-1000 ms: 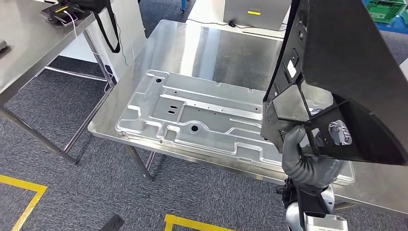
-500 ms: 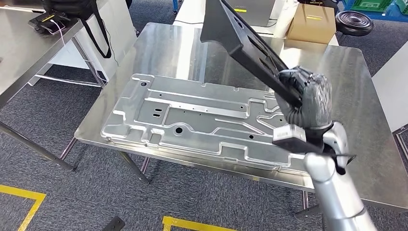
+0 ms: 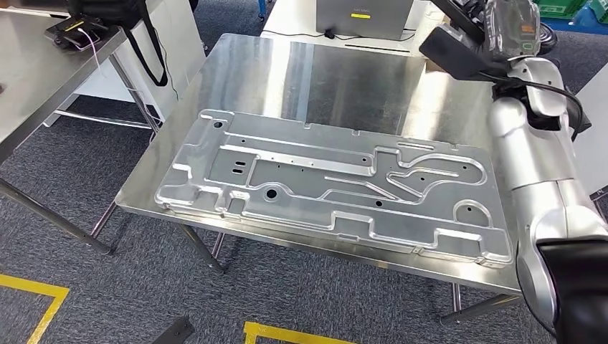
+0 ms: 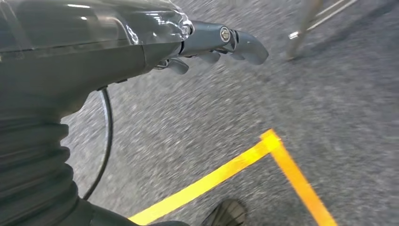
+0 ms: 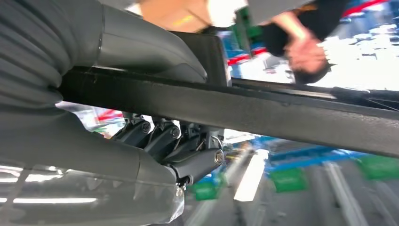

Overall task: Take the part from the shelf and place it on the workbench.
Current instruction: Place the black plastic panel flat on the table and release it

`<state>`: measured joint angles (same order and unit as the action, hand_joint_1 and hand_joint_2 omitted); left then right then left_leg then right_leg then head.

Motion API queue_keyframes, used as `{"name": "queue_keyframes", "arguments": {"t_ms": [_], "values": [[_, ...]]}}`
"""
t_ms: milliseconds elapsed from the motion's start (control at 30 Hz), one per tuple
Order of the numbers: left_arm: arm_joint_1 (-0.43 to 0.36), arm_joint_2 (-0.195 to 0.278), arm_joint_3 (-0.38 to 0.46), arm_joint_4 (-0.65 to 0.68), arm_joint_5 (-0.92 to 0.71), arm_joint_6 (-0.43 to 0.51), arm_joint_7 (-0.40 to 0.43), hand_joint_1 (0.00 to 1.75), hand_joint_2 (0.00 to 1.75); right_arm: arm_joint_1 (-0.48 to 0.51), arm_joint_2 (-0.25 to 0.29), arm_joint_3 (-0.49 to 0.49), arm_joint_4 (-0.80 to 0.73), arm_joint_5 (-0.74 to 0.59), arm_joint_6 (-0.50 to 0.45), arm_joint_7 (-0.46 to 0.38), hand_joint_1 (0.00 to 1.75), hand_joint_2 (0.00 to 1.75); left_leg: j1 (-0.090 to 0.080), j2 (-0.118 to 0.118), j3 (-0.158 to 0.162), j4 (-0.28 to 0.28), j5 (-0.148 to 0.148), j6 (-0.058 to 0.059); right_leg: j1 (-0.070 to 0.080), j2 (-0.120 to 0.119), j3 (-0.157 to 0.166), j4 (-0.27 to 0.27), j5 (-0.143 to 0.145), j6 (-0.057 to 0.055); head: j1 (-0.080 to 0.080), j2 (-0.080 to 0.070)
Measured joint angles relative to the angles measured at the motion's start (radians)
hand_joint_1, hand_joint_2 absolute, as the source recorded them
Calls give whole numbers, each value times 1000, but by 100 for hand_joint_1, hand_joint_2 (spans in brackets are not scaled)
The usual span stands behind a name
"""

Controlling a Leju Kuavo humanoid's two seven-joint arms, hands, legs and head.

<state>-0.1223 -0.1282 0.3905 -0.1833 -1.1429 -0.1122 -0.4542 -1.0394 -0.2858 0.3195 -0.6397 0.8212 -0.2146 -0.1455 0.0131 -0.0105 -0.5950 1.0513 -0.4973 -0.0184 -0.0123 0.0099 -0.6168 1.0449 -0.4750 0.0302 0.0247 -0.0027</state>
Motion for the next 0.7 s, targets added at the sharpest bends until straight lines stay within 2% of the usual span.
{"name": "queue_keyframes", "arguments": {"t_ms": [167, 400, 567, 700], "values": [[-29, -6, -33, -3, -9, -1, -52, 0, 175, -32, 96, 52, 151, 43, -56, 48, 162, 175, 0, 0, 0, 0, 0, 0, 0, 0, 0, 0, 0, 0, 0, 0], [-45, -15, -58, -3, -12, 3, -91, 0, 175, -22, 222, 127, 257, 127, -84, 66, 162, 175, 0, 0, 0, 0, 0, 0, 2, 0, 0, 0, 0, 0, 0, 0], [-46, -17, -58, -3, 9, 4, -97, 0, 175, 9, 276, 159, 286, 134, -89, 60, 162, 175, 0, 0, 0, 0, 0, 0, 1, 0, 0, 0, 0, 0, 0, 0], [-45, -18, -57, -3, 19, 4, -94, 0, 175, 47, 295, 182, 298, 129, -92, 61, 162, 175, 0, 0, -1, 0, 0, 0, 1, 0, 0, -1, 0, 0, 0, 0]]}}
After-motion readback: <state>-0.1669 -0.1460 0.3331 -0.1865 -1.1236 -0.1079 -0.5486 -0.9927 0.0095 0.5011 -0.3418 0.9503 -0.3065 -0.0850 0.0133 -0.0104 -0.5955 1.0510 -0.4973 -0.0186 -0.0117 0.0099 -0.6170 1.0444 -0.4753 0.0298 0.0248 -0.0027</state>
